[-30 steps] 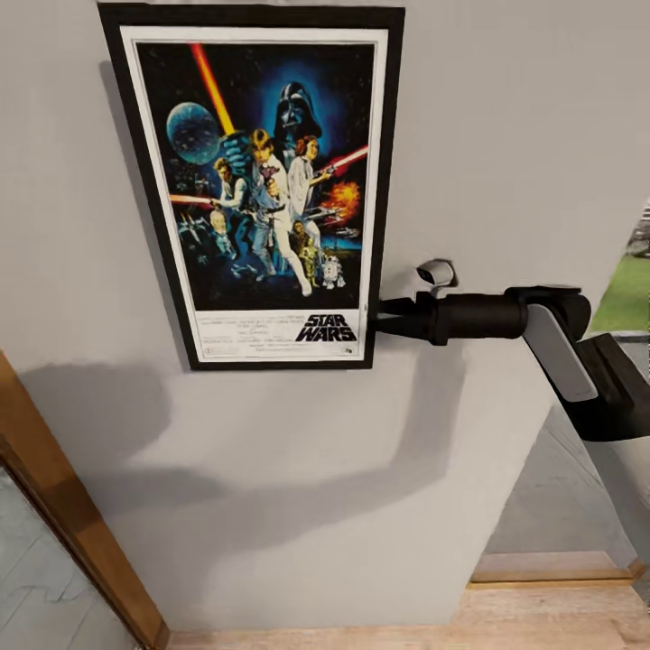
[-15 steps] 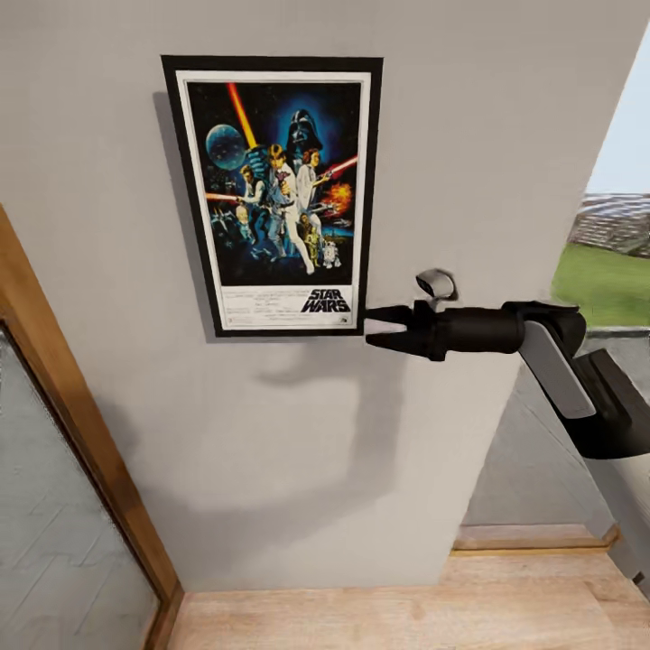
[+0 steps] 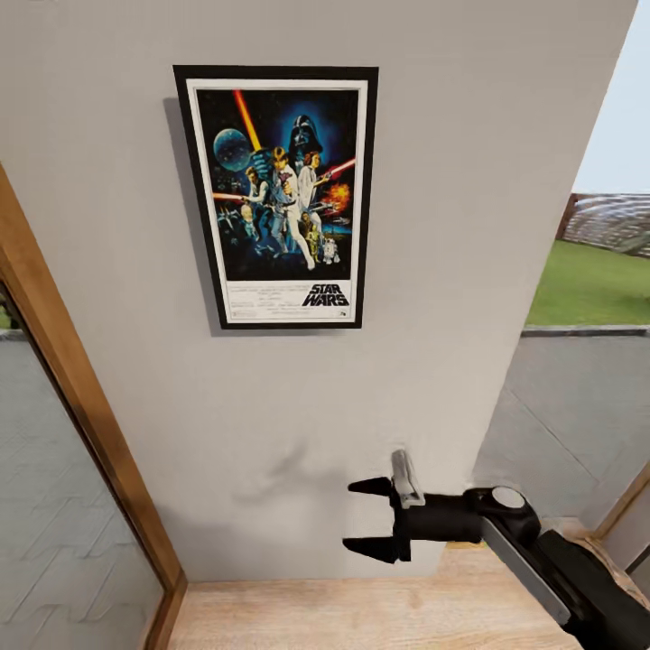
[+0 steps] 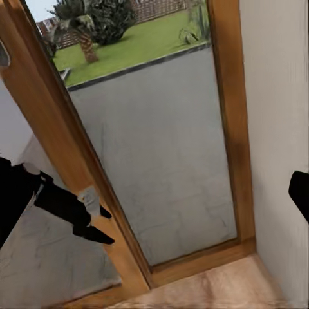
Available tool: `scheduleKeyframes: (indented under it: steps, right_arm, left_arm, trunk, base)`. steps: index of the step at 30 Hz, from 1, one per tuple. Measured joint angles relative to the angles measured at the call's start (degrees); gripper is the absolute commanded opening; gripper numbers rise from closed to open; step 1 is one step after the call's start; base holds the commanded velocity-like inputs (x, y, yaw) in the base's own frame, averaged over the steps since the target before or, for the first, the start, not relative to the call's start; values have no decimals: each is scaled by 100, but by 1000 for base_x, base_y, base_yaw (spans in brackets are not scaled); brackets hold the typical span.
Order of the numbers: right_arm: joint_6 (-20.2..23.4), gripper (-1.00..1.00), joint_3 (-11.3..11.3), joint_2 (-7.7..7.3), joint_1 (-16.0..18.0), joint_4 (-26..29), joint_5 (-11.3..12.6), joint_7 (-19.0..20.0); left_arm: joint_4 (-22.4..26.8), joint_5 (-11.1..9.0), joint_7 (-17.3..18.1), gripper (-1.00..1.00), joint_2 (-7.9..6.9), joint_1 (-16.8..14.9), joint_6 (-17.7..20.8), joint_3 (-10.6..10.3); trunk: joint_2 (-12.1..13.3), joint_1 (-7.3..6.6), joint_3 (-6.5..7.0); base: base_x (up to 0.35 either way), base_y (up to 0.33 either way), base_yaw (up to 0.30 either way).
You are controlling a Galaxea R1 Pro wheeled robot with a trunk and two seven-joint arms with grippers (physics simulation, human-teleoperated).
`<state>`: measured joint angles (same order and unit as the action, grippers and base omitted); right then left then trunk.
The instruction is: Pick up the poster from the kitchen countertop and hang it on one of the wall nails in the kitchen.
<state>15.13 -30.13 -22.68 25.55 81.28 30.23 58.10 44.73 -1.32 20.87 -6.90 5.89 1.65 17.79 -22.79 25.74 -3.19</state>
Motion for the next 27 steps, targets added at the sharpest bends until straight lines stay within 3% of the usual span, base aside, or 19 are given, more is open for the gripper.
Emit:
scheduleKeyframes:
  steps: [1,3,6,7,9,13,17,18,20,21,24,27]
  right_arm:
    - [-157,100,-3,1,-122,-176,-29,-1]
    - [-788,100,-9,18,-466,-1095,-99,-8]
    - [-1278,100,-54,77,-618,-2287,-114,-20]
    - [-1454,100,-85,134,-656,-2921,-117,-22]
    - [-1613,100,-103,215,-680,-3652,-112,-22]
    - [-1941,100,-128,542,-713,-5912,-102,-64]
    - [-1981,100,-133,594,-715,-6679,-101,-83]
    - [-1997,100,-109,697,-712,-7374,-75,-685]
    - [-2011,100,-137,833,-714,-7857,-81,-1369]
    - [-2023,100,-134,1038,-715,-8035,-86,-2498]
    - [-2023,100,-122,1131,-714,-8077,-82,-2962]
    - [-2023,100,-120,1165,-715,-8091,-77,-3091]
  left_arm:
    - [0,-1,0,100,0,0,0,0]
    - [-2,-3,1,100,1,0,2,0]
    - [-4,-7,4,100,2,0,2,0]
    - [-5,-9,4,100,2,0,2,0]
    - [-7,-10,3,100,2,0,5,0]
    - [-21,-5,0,100,2,0,9,-7]
    - [-29,-4,-1,100,2,0,10,-11]
    - [-57,10,-39,100,6,0,9,-46]
    - [-86,13,-53,100,9,1,-7,-52]
    - [-259,15,-61,100,15,1,-34,-66]
    - [-322,12,-62,100,18,1,-47,-69]
    - [-338,12,-63,100,19,1,-51,-70]
  trunk:
    - [0,0,0]
    - [0,0,-1]
    - [0,0,0]
    - [0,0,-1]
    - [0,0,0]
    - [-1,0,0]
    - [-1,0,0]
    - [-1,1,1]
    - [-1,0,0]
    - [-1,0,5]
    - [-1,0,29]
    - [-1,0,55]
  base:
    - [-2,0,0]
    - [-1,0,0]
    - [0,0,0]
    - [0,0,0]
    - [0,0,0]
    - [0,0,0]
    - [0,0,0]
    - [0,0,0]
    - [0,0,0]
    - [0,0,0]
    - [0,0,0]
    - [0,0,0]
